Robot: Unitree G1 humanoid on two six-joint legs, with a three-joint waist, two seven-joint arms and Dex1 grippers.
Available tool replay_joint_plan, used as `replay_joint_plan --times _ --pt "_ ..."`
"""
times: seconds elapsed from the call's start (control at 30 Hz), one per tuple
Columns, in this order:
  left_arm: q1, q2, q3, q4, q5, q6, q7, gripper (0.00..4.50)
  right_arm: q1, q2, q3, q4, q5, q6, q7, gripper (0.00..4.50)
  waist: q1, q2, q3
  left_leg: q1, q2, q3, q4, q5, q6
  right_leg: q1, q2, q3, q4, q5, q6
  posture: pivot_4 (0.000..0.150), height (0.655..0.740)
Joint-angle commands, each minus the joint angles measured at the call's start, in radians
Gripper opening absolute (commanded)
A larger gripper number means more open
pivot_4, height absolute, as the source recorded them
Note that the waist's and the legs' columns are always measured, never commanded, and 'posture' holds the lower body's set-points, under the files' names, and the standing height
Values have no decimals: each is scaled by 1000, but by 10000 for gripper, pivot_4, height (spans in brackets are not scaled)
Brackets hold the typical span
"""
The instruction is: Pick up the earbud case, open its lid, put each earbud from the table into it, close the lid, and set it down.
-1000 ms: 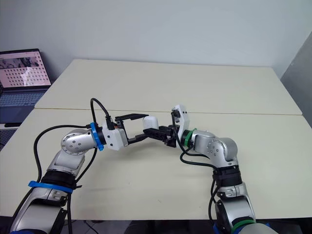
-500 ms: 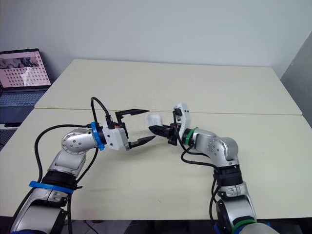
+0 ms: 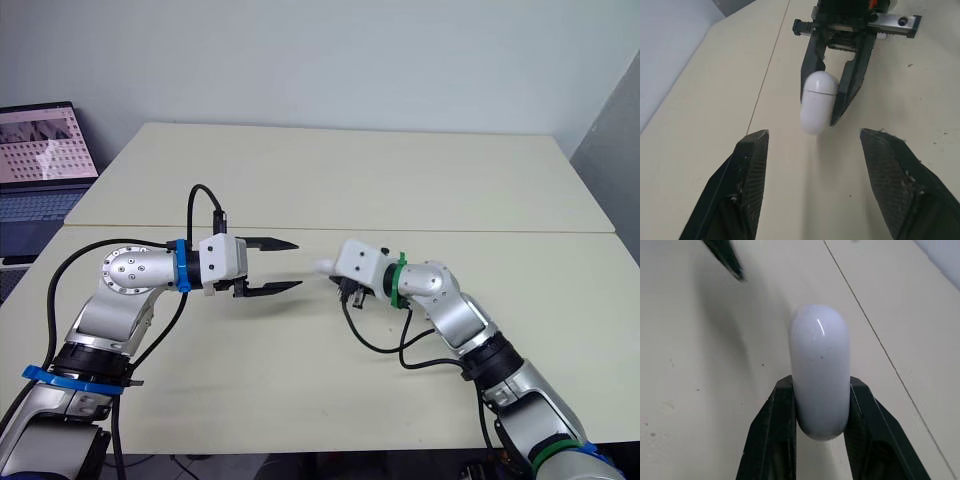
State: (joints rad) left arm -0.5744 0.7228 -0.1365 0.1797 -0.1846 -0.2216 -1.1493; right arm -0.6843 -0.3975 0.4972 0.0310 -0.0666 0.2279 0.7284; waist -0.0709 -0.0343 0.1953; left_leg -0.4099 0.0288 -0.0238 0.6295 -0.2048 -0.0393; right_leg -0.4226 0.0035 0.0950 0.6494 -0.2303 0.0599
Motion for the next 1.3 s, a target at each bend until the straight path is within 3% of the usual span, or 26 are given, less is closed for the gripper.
replay_joint_plan --times 0.03,0.27,0.37,0.53,0.73,0.87,1.07,1.17,1.3 --pt "-37 -12 -13 18 36 -29 -5 29780 -34 1 13 -57 -57 -57 20 8445 2 0 0 0 0 0 0 0 0 0 0 0 0 0 0 1500 7400" --pt "-80 -45 -36 67 98 -57 7 29780 -42 26 19 -71 -119 -70 38 8443 6 0 0 0 0 0 0 0 0 0 0 0 0 0 0 1500 7400" --pt "-90 -61 -35 73 102 -67 7 23889 -39 36 14 -70 -132 -68 41 8443 9 0 0 0 0 0 0 0 0 0 0 0 0 0 0 1500 7400" --pt "-84 -70 -39 54 101 -70 3 8792 -31 48 7 -66 -150 -65 48 8438 11 0 0 0 0 0 0 0 0 0 0 0 0 0 0 1500 7400" --pt "-80 -70 -38 47 109 -70 10 7240 -16 64 -8 -60 -133 -43 59 8431 11 0 0 0 0 0 0 0 0 0 0 0 1 0 0 1500 7400" --pt "-68 -72 -18 47 74 -13 7 7239 12 73 -77 -98 -47 52 93 21343 11 0 0 0 0 0 0 0 0 0 0 0 1 0 0 1500 7400" --pt "-12 -76 52 -67 -147 360 -11 7239 69 38 -225 -189 139 230 149 43895 13 0 0 0 0 -1 1 0 0 0 0 0 1 0 0 1500 7400" --pt "18 -68 86 -168 -261 564 -2 7239 84 52 -289 -248 237 375 138 44514 11 0 0 0 0 -1 1 0 0 0 0 -1 2 0 0 1500 7400" --pt "51 -52 85 -244 -297 654 -11 7239 72 88 -341 -283 338 524 103 44514 10 0 0 1 0 -2 1 0 0 0 1 -1 4 0 -1 1500 7400"
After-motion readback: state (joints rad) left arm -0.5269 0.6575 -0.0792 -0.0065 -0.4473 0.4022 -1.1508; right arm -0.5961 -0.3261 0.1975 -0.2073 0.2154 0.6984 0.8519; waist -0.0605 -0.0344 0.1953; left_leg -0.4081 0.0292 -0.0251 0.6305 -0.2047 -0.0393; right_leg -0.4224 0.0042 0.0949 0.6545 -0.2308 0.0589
